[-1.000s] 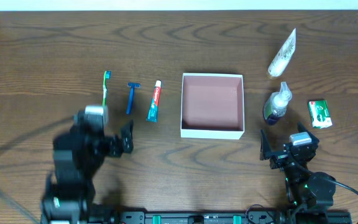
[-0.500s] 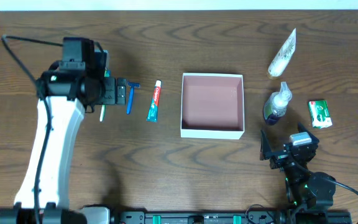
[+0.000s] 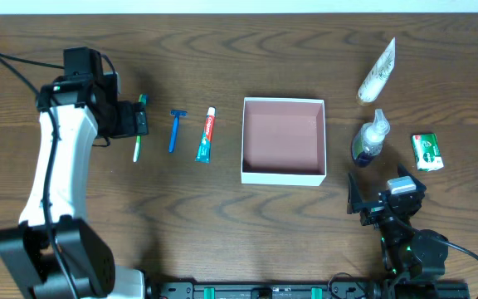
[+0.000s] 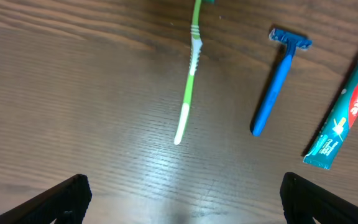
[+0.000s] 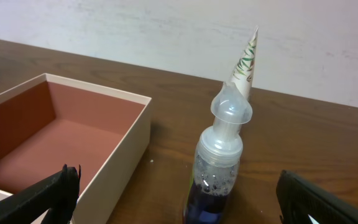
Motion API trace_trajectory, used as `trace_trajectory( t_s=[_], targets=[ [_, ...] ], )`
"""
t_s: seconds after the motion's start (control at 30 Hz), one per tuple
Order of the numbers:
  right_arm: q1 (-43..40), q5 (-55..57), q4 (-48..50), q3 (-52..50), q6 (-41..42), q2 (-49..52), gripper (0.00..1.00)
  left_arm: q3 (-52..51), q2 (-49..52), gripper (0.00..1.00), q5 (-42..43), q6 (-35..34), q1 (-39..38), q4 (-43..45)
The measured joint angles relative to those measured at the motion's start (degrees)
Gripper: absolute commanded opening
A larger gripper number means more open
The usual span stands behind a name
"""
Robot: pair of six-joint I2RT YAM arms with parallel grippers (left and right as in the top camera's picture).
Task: Pack container
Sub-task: 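Move the left gripper over the green toothbrush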
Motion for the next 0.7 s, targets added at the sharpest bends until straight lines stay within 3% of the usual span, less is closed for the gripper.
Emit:
trace_trajectory(
  t_s=[0.37, 0.7],
  targets=[
    [0.0, 0.0, 0.0, 0.0, 0.0, 0.0, 0.99, 0.0, 11.6, 0.98, 0.8, 0.2, 0.0, 4.8],
    [0.0, 0.0, 0.0, 0.0, 0.0, 0.0, 0.99, 0.0, 15.0, 0.98, 0.8, 0.7, 0.0, 9.1]
  ],
)
